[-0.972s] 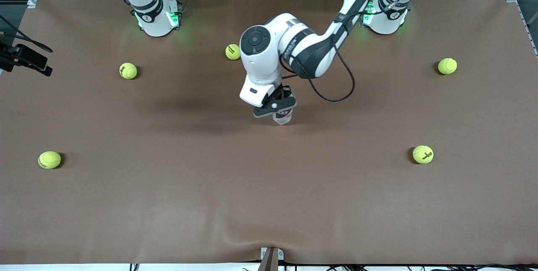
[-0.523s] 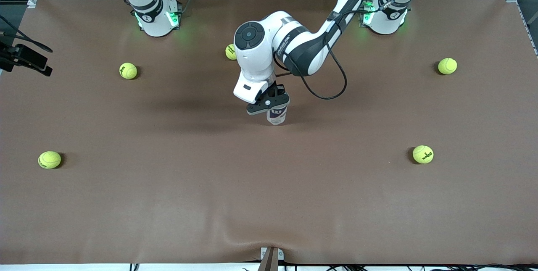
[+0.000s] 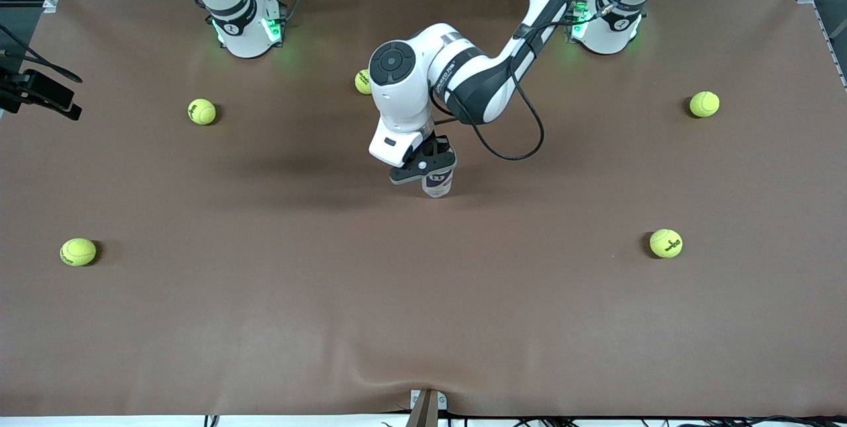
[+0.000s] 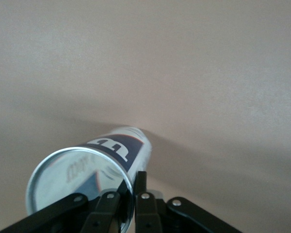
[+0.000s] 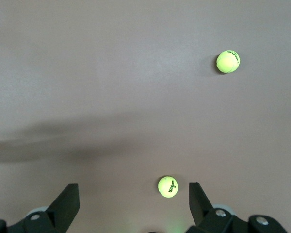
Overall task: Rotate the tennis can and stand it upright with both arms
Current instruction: 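Lower the upright can onto the table with the left gripper, then open the left gripper and lift it off the can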
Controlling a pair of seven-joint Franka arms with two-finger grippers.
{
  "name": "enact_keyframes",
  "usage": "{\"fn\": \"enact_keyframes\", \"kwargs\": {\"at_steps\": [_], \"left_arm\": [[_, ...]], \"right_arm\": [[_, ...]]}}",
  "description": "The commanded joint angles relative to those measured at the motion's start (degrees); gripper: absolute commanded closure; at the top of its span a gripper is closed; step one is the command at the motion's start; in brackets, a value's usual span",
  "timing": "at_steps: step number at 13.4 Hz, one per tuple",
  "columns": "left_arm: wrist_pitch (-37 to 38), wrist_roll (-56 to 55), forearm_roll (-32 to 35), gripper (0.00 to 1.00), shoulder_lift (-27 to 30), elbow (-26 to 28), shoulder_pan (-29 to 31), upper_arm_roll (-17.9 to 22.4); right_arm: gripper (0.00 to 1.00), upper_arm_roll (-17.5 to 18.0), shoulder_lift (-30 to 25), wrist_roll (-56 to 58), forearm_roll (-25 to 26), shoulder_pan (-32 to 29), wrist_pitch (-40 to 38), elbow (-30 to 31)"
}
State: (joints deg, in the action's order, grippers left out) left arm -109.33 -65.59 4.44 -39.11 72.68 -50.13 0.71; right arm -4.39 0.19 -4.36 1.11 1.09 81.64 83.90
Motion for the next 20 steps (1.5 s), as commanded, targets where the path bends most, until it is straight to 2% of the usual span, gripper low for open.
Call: {"fn": "enact_keyframes", "kwargs": {"at_steps": [1, 2, 3, 4, 10, 16, 20], "left_arm": [[-0.01, -1.65, 1.72, 0.56, -0.79, -1.49, -0.49, 0.43], [-0.1, -1.73, 1.72, 0.27, -0.61, -1.57, -0.49, 0.43], [-0.1, -1.56, 1.72, 0.03, -0.26, -1.49, -0.49, 0.43], [-0.1, -1.12, 1.72, 0.0, 0.0, -1.57, -0.49, 0.52], [1.13, -1.12, 1.63, 0.0, 3.34, -1.57, -0.05, 0.43], [7.27, -0.24, 1.27, 0.0, 9.74, -1.57, 1.97, 0.07], [10.54, 9.22, 1.27, 0.0, 14.85, -1.57, 6.79, 0.07]], "right_arm": [[0.0, 0.87, -2.12, -0.73, -0.06, -1.62, 0.27, 1.52], [0.0, 0.87, -2.04, -0.73, -0.06, -1.62, 0.27, 1.52], [0.0, 1.05, -2.13, -0.73, -0.06, -1.62, 0.36, 1.52], [0.0, 1.05, -2.13, -0.73, -0.06, -1.71, 0.36, 1.52], [0.0, 1.05, -2.04, -0.73, -0.06, -1.53, 0.62, 1.61], [0.0, 1.05, -2.04, -0.65, -0.06, -1.36, 0.62, 1.61], [0.0, 1.05, -2.13, -0.65, -0.06, -1.27, 0.62, 1.96]]}}
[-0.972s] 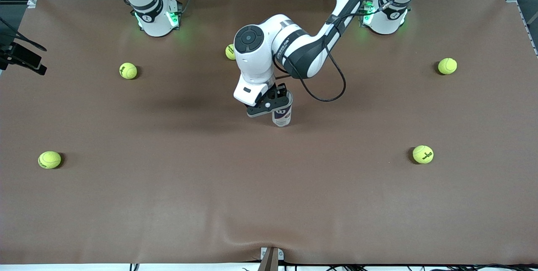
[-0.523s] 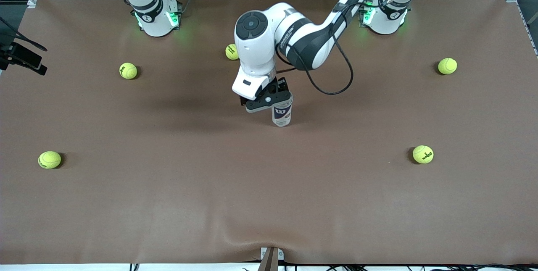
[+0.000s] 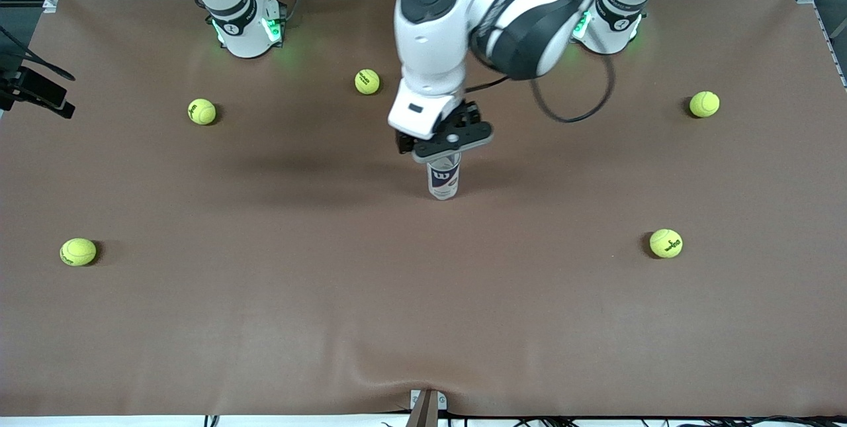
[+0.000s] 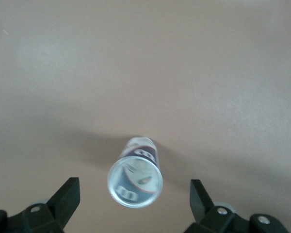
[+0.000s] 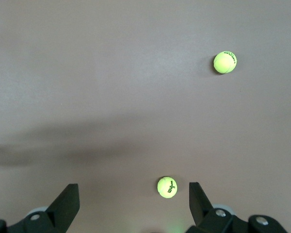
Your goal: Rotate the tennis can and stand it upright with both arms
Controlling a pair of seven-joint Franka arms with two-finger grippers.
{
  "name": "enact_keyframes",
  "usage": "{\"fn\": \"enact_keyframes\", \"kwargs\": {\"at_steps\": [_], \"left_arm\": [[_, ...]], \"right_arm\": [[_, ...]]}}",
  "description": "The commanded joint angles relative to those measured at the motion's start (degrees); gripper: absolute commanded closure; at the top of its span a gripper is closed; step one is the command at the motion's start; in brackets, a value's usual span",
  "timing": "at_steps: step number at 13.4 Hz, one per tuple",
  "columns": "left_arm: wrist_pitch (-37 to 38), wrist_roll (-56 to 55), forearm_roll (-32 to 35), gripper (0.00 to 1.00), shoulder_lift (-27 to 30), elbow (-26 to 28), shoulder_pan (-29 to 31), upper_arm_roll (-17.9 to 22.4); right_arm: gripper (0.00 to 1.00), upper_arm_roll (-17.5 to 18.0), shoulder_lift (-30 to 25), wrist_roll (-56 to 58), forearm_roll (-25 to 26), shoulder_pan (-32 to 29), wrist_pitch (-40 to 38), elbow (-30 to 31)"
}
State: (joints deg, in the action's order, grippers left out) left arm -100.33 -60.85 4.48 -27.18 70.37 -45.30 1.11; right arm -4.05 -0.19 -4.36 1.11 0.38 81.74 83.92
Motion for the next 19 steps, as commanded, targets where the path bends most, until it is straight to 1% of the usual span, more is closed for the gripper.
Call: {"fn": "enact_keyframes", "kwargs": {"at_steps": [1, 3, 4, 5, 6, 7, 10, 15, 17, 18, 19], "left_arm": [[2.24, 5.64, 1.49, 0.0, 4.58, 0.82, 3.36, -0.06], [4.43, 8.45, 1.67, 0.0, 7.05, 0.82, 6.96, -0.05], [5.92, 12.21, 1.59, 0.0, 7.58, 0.82, 9.07, -0.14], [6.98, 15.38, 1.93, 0.0, 7.76, 0.82, 9.79, 0.03], [8.04, 17.59, 2.11, 0.0, 8.46, 0.91, 10.58, 0.3], [8.74, 19.78, 2.2, 0.0, 8.72, 0.91, 12.76, 0.56], [13.66, 26.89, 2.55, 0.0, 10.31, 1.35, 17.16, 0.65], [14.46, 39.55, 2.29, 0.0, 11.19, 1.35, 28.14, 0.39], [14.46, 45.7, 1.07, 0.0, 11.28, 1.43, 32.88, -0.14], [14.46, 47.56, 0.8, 0.0, 11.71, 1.78, 34.82, -1.01], [14.46, 49.75, 0.53, 0.0, 12.06, 2.57, 38.5, -2.85]], "right_arm": [[0.0, 0.71, -1.74, -0.65, -0.06, -0.56, 0.53, 1.94], [0.0, 0.71, -1.74, -0.65, -0.06, -0.56, 0.53, 1.94], [0.0, 0.71, -1.74, -0.65, -0.06, -0.56, 0.53, 1.94], [0.0, 0.71, -1.74, -0.65, -0.06, -0.56, 0.53, 1.94], [0.0, 0.71, -1.74, -0.65, -0.06, -0.56, 0.53, 1.94], [0.0, 0.71, -1.74, -0.65, -0.06, -0.56, 0.53, 1.94], [0.0, 0.71, -1.74, -0.65, -0.06, -0.56, 0.62, 1.94], [0.0, 0.71, -1.74, -0.82, -0.06, -0.56, 0.97, 1.94], [0.0, 0.71, -1.74, -0.82, -0.06, -0.56, 0.97, 1.94], [0.0, 0.71, -1.74, -0.82, -0.06, -0.47, 0.88, 1.94], [0.0, 0.71, -1.74, -0.82, -0.06, -0.47, 0.45, 1.94]]}}
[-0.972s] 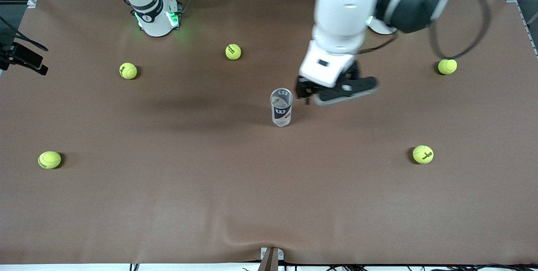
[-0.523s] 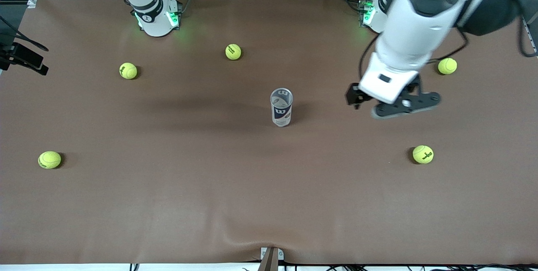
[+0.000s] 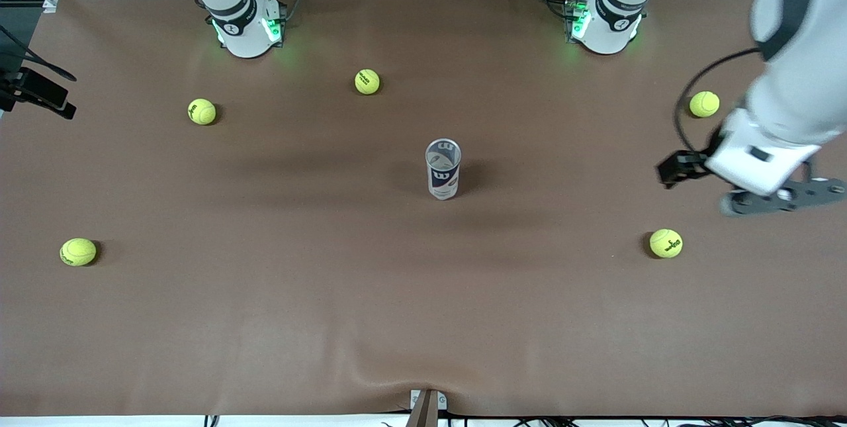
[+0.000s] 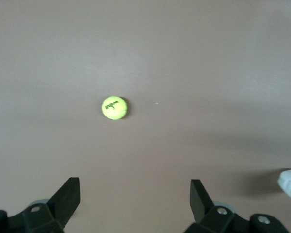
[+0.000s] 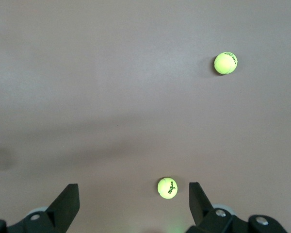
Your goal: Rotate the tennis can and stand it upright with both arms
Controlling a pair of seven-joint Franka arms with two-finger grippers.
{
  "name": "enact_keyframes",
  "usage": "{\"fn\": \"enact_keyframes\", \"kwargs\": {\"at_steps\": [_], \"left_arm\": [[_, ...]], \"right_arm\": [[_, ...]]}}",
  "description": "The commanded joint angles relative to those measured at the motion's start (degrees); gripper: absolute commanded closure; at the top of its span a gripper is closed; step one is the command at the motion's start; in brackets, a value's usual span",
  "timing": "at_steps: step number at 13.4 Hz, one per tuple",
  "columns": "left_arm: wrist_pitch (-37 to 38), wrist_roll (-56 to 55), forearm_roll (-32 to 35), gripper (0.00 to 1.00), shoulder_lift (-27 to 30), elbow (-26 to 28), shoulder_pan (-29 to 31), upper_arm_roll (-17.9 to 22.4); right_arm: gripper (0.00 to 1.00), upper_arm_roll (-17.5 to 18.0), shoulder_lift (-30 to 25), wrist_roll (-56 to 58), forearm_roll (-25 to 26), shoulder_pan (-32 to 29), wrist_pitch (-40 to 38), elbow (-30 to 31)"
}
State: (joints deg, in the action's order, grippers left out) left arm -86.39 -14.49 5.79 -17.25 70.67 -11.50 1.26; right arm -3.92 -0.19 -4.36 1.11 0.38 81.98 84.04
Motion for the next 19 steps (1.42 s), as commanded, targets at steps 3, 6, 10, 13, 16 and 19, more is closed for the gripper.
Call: {"fn": "enact_keyframes", "kwargs": {"at_steps": [3, 6, 10, 13, 16, 19], "left_arm": [[0.17, 5.43, -0.87, 0.0, 4.92, 7.61, 15.79, -13.02], [-7.28, 5.78, -0.26, 0.0, 13.53, 19.73, 16.33, -13.13], [-9.23, 6.05, -0.78, 0.0, 13.12, 19.95, 15.72, -12.95], [-8.45, 4.99, -0.87, 0.0, 14.68, 18.36, 13.17, -11.99], [-7.39, 5.7, -3.5, 0.0, 16.89, 18.36, 10.1, -5.67], [-7.21, 5.96, -3.77, 0.0, 16.98, 19.51, 9.66, -5.22]], "right_arm": [[0.0, 0.49, -2.09, -0.82, -0.06, -0.56, -0.85, 1.82], [0.0, 0.58, -2.01, -0.82, -0.06, -0.56, -0.76, 1.82], [0.0, 0.49, -1.57, -0.82, 0.03, -0.29, -0.5, 1.56], [0.0, 0.58, -1.39, -0.82, 0.03, -0.12, -0.24, 1.47], [0.0, 0.58, -1.39, -0.82, 0.03, -0.12, -0.32, 1.39], [0.0, 0.58, -1.39, -0.82, 0.03, -0.12, -0.41, 1.3]]}}
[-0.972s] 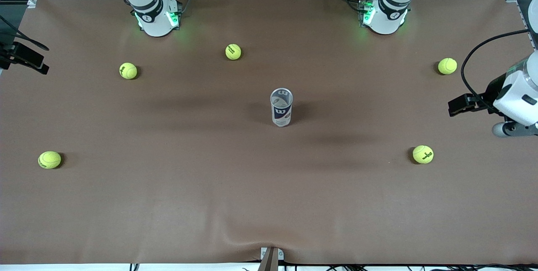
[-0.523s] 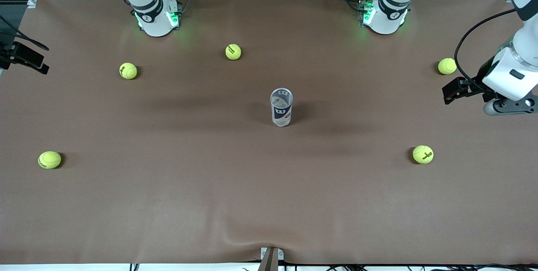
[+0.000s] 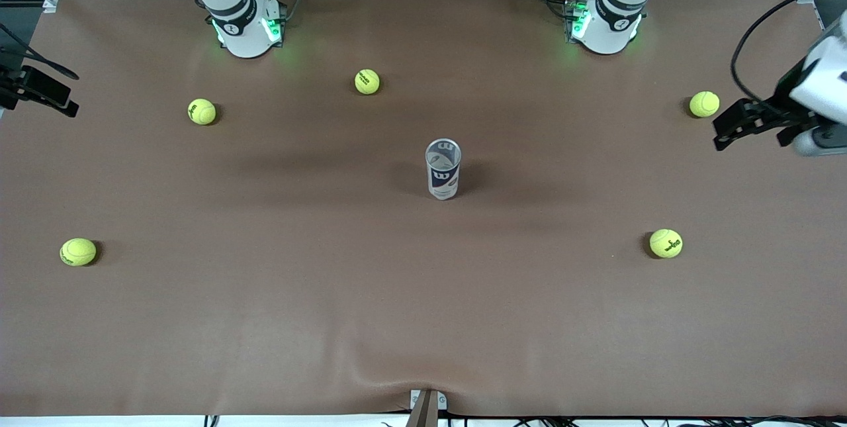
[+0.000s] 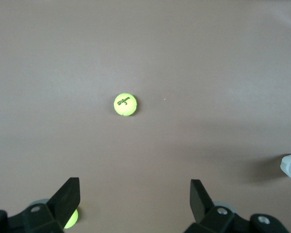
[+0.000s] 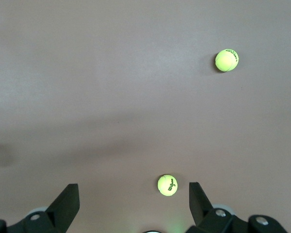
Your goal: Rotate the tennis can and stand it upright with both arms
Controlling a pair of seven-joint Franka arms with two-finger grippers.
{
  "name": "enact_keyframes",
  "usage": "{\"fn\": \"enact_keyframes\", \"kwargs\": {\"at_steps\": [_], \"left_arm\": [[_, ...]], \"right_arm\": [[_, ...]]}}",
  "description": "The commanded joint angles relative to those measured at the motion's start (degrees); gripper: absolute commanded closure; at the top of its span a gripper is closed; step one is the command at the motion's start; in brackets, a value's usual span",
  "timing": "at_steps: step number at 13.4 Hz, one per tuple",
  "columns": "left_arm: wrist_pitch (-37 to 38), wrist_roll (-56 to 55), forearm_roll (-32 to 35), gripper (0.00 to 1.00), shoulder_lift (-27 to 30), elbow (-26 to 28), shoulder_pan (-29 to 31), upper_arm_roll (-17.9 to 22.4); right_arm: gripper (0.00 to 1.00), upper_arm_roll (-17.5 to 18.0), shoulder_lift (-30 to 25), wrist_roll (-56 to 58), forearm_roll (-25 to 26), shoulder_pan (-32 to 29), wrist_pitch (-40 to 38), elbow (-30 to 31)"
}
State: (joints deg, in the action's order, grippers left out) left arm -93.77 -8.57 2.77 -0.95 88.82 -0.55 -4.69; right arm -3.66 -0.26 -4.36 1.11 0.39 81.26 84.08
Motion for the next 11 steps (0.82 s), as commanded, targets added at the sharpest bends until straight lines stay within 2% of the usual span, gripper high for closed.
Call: {"fn": "enact_keyframes", "kwargs": {"at_steps": [1, 9, 11], "left_arm": [[0.17, 0.48, -0.75, 0.0, 0.68, 1.36, -1.29, 0.73], [0.25, 0.58, -0.84, 0.0, 0.77, 1.1, -1.73, 1.96], [0.43, 4.59, -0.84, 0.0, 0.86, 1.1, -1.56, 1.96]], "right_arm": [[0.0, 0.32, -1.32, -0.82, -0.06, -0.13, 0.04, 1.35], [0.0, 0.32, -1.32, -0.91, -0.06, 0.31, -0.14, 1.35], [0.0, 0.32, -1.32, -0.91, -0.06, 0.31, -0.05, 1.35]]}}
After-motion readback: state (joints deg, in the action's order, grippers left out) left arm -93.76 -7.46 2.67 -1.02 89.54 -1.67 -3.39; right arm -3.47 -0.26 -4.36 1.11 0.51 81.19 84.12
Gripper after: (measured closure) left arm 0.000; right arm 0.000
